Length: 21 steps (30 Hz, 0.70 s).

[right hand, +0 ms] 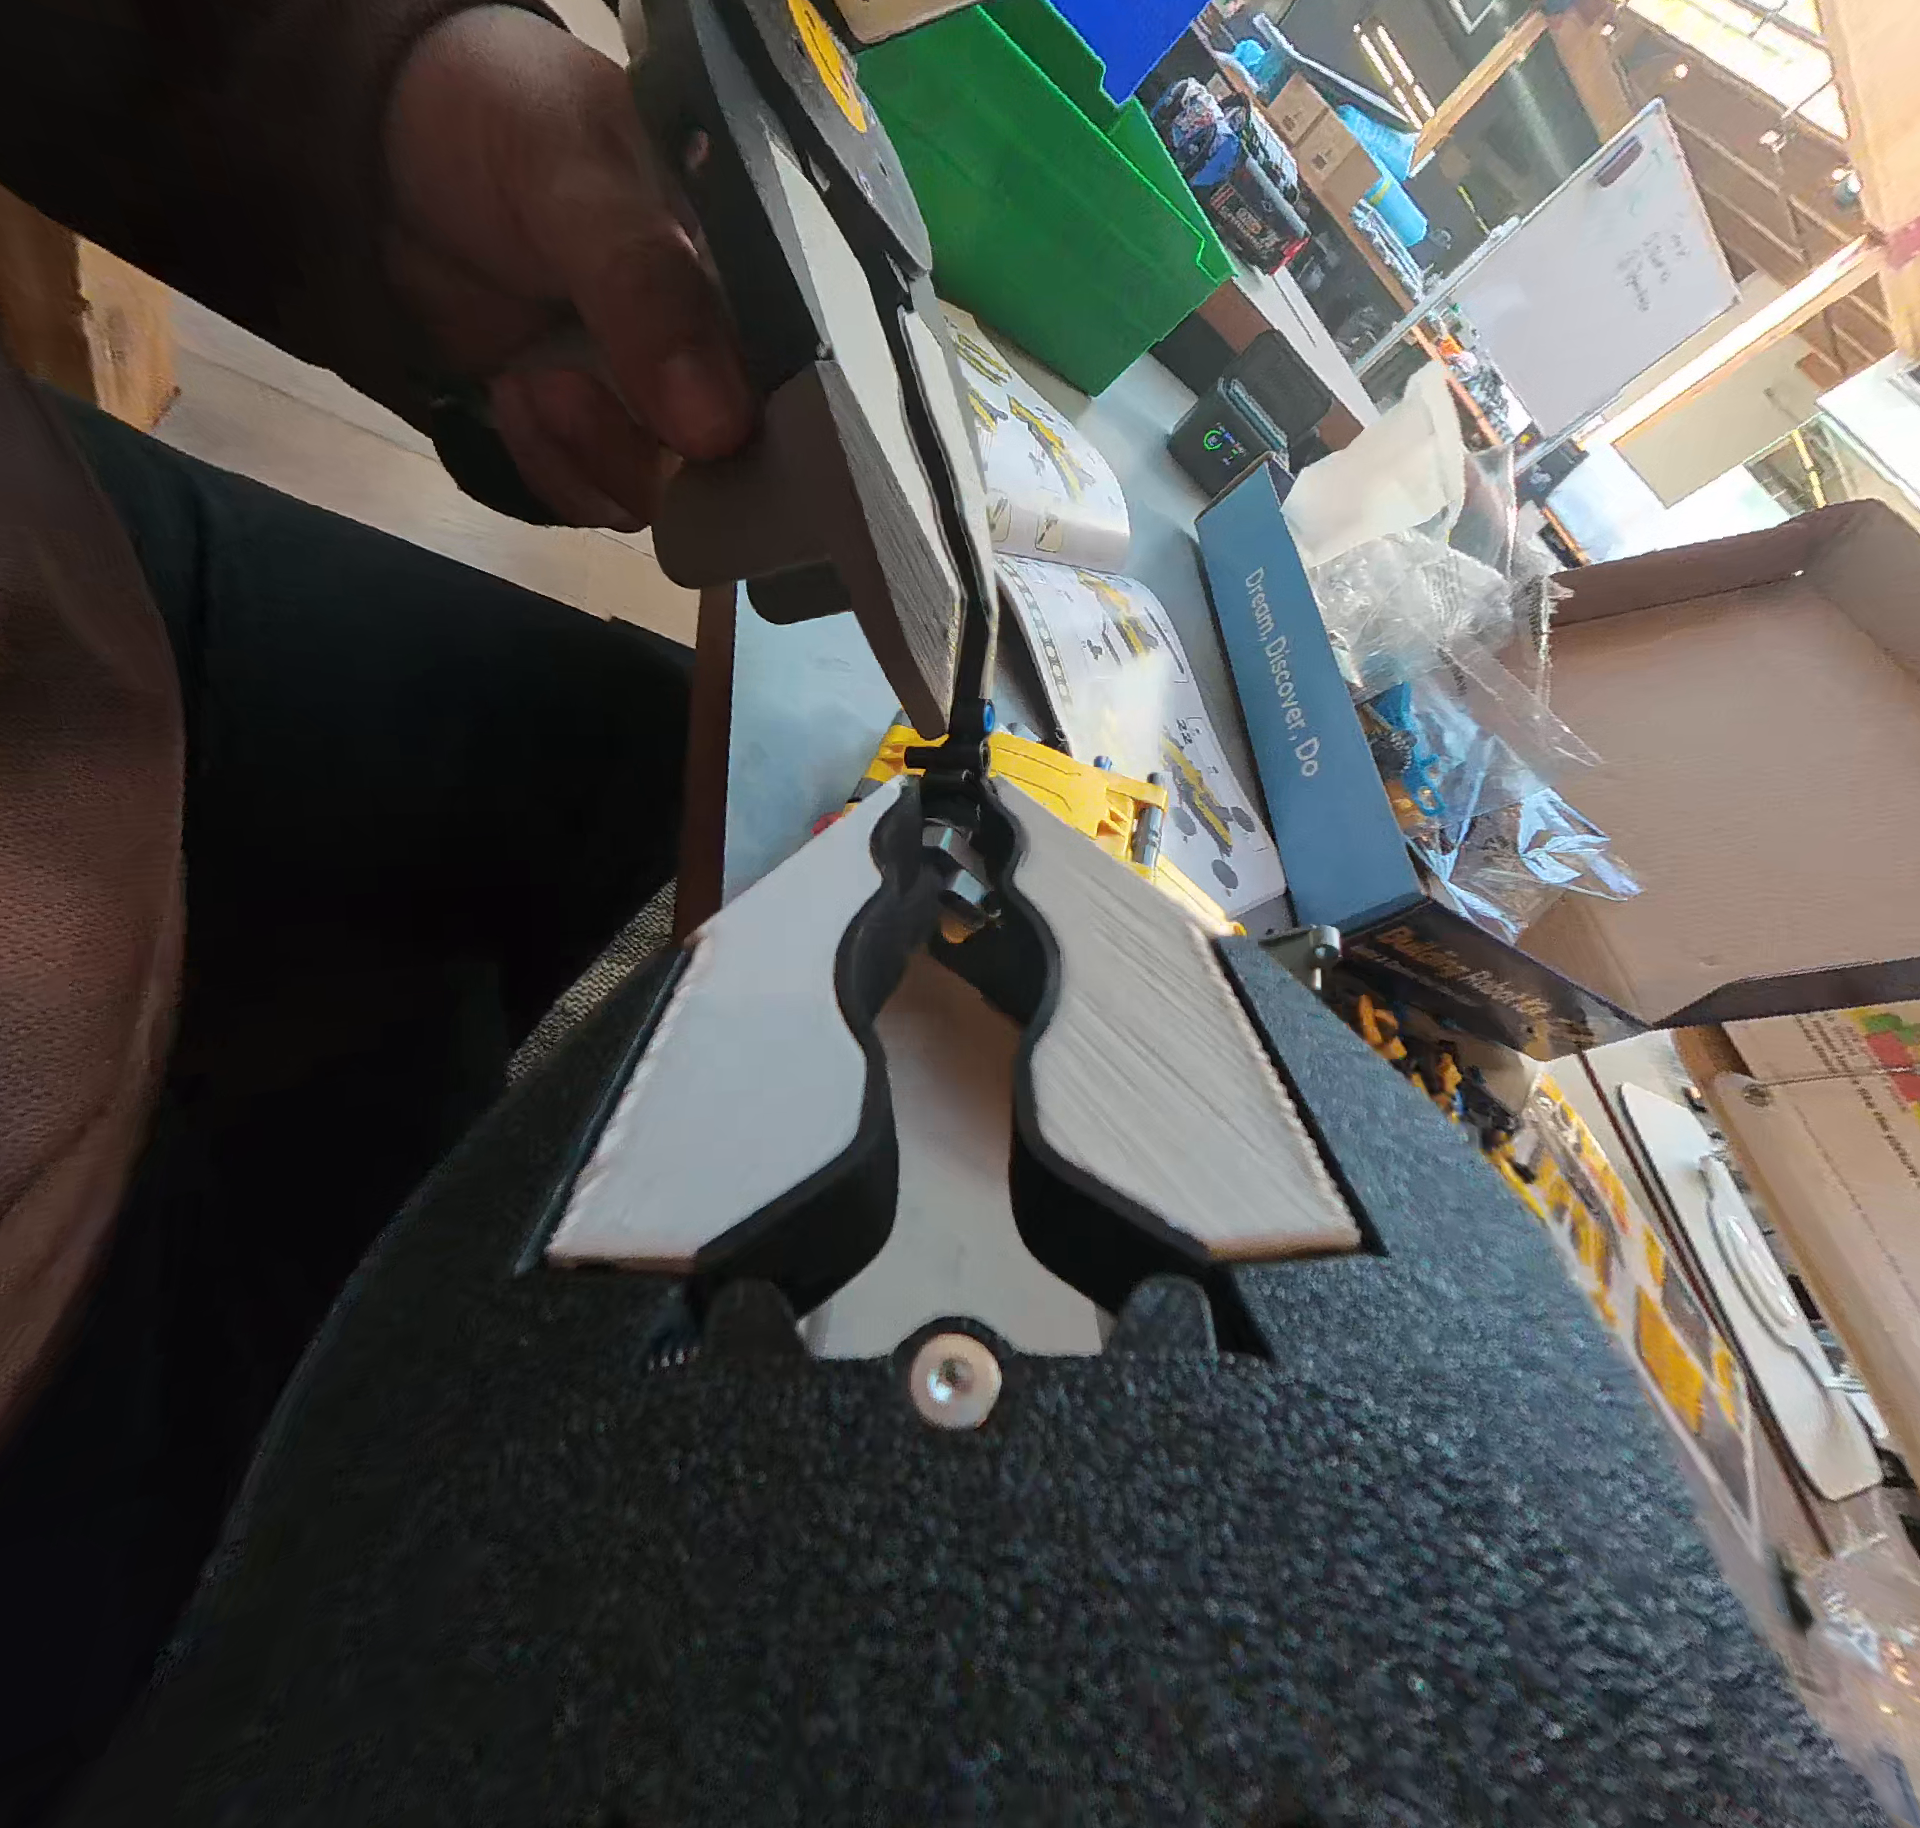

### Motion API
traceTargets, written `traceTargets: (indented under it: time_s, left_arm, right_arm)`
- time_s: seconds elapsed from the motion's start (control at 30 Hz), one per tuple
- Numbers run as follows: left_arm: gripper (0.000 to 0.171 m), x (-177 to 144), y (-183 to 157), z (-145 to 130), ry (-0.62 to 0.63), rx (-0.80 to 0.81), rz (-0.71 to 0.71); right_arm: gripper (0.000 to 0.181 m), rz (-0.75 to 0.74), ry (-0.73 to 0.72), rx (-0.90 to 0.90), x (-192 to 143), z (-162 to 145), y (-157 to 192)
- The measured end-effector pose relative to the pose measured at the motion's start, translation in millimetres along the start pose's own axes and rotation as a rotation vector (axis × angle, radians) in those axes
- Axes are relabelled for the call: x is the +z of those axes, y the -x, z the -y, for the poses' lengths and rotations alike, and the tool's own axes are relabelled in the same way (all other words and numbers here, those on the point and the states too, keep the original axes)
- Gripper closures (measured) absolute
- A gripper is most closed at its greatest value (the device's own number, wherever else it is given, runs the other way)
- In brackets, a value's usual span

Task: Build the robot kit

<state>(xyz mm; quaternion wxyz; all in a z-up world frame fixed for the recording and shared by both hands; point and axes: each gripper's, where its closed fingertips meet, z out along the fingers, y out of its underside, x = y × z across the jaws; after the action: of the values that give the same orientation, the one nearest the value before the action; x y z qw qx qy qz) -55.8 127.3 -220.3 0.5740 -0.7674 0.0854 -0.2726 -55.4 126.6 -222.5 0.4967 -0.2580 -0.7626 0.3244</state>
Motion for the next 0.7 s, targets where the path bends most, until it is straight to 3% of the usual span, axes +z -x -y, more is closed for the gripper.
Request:
traceTargets:
  time_s: [0.37, 0.7]
  left_arm:
    - [0.167, 0, 4, 2, -0.040, -0.016, -0.009]
    - [0.167, -7, -9, 12, -0.111, 0.142, -0.041]
  right_arm:
    - [0.167, 0.033, -0.030, 0.133, 1, -5, -7]
    - [0.162, 0.060, -0.064, 0.167, -5, 0, -7]
